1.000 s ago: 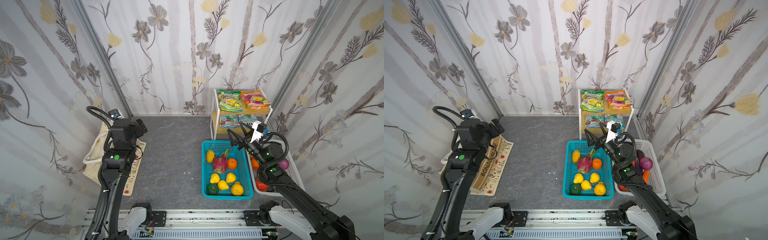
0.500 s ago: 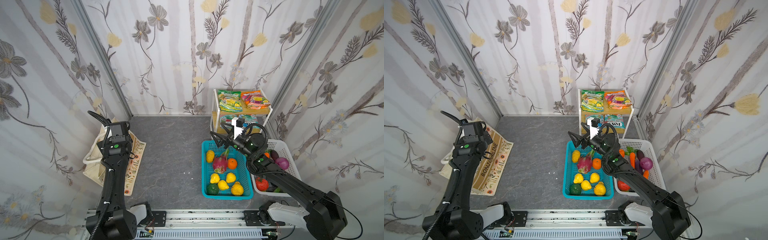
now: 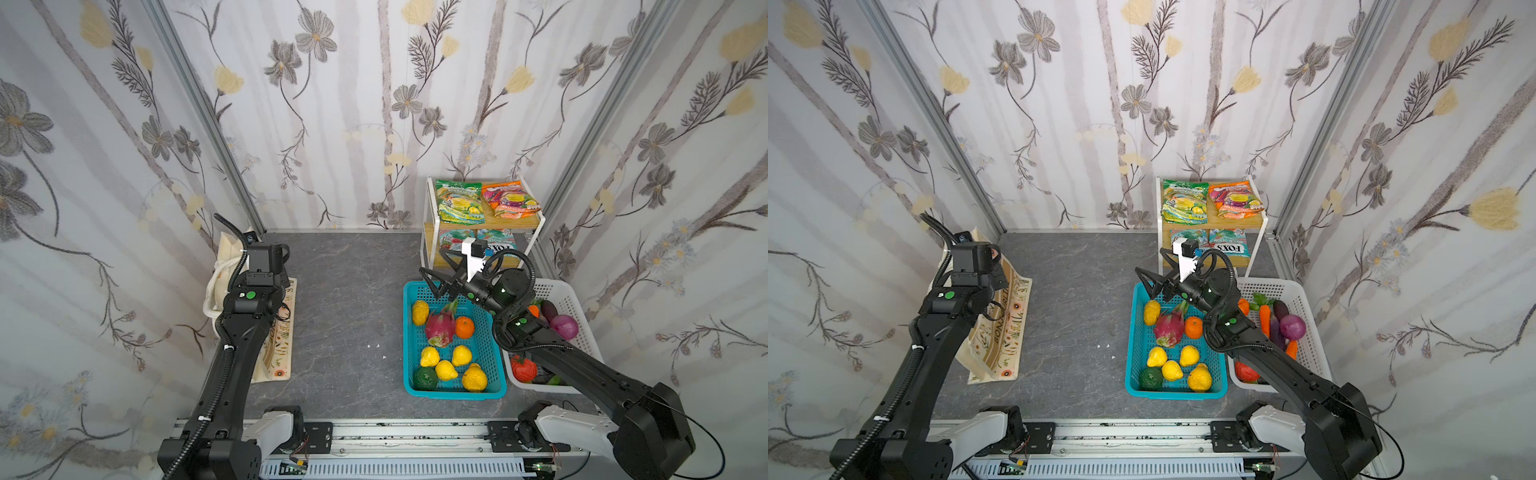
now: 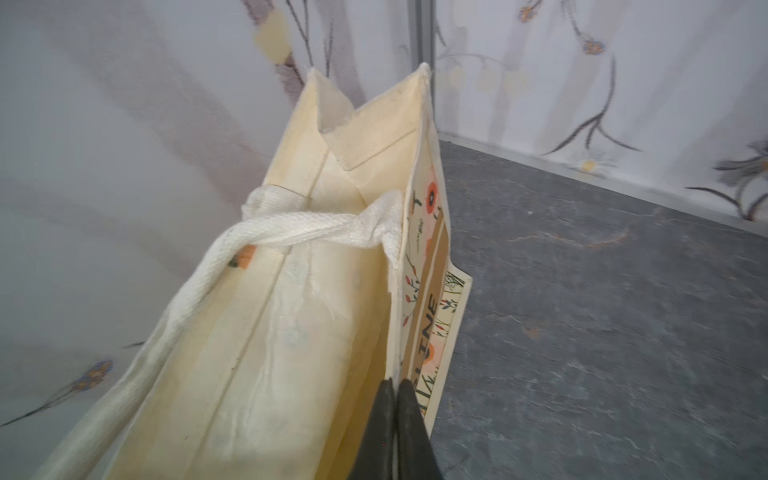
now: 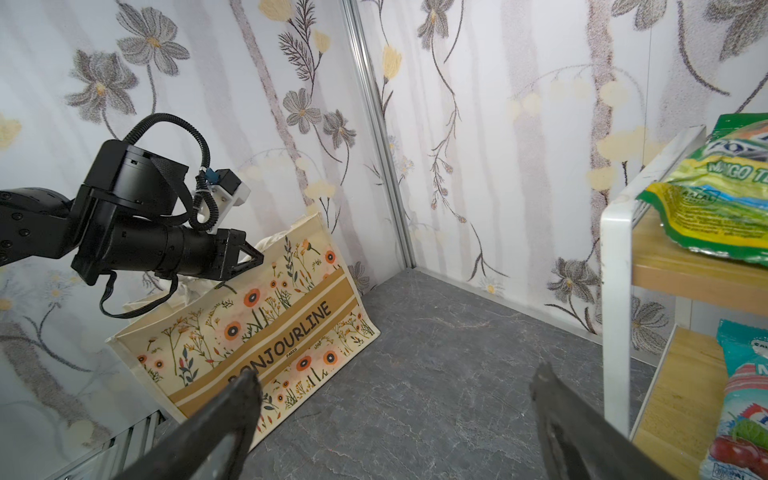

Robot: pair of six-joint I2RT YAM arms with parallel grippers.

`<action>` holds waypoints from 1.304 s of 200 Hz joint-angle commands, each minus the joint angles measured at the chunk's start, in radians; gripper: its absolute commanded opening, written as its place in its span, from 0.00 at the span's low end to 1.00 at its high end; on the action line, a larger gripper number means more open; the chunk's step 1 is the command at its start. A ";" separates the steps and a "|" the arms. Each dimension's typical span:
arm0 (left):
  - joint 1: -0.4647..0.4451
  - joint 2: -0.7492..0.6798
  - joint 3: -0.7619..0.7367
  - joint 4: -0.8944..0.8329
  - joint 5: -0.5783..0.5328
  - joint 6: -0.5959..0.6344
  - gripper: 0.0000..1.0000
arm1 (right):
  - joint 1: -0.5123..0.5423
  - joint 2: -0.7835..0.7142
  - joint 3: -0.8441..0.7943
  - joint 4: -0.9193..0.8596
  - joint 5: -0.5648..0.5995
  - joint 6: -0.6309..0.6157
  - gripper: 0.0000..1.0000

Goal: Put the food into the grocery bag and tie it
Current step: 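Reach the left gripper to the tote bag handle while the right arm lifts, then lift the bag upright with the left gripper while the right grasps the other handle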

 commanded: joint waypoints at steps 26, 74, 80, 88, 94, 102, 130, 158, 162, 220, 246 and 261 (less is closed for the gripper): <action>-0.206 0.027 0.033 -0.043 0.135 -0.218 0.00 | 0.041 0.042 0.024 0.075 0.005 0.072 1.00; -0.406 0.124 0.099 -0.006 0.138 -0.322 0.00 | 0.088 0.098 0.070 0.058 0.042 0.085 1.00; -0.411 0.127 0.099 0.004 0.152 -0.328 0.00 | 0.094 0.105 0.077 0.048 0.049 0.089 1.00; -0.415 0.129 0.099 0.023 0.176 -0.335 0.00 | 0.097 0.112 0.085 0.038 0.059 0.095 1.00; -0.417 0.127 0.099 0.037 0.186 -0.338 0.00 | 0.100 0.115 0.090 0.032 0.066 0.100 1.00; -0.418 0.127 0.099 0.055 0.190 -0.336 0.00 | 0.104 0.120 0.092 0.030 0.074 0.105 1.00; -0.418 0.131 0.091 0.072 0.195 -0.315 0.31 | 0.118 0.141 0.100 0.021 0.107 0.138 1.00; -0.418 0.114 0.099 0.083 0.163 -0.286 0.68 | 0.141 0.157 0.123 -0.017 0.122 0.143 1.00; -0.417 0.108 0.115 0.085 0.156 -0.278 0.75 | 0.145 0.158 0.129 -0.029 0.125 0.136 1.00; -0.230 -0.062 0.143 0.107 0.183 -0.246 1.00 | 0.205 0.195 0.291 -0.213 0.170 0.024 1.00; 0.008 -0.200 0.023 0.121 0.337 -0.321 1.00 | 0.255 0.230 0.394 -0.305 0.193 -0.034 1.00; 0.097 -0.267 -0.045 0.127 0.399 -0.342 1.00 | 0.308 0.258 0.481 -0.383 0.211 -0.087 1.00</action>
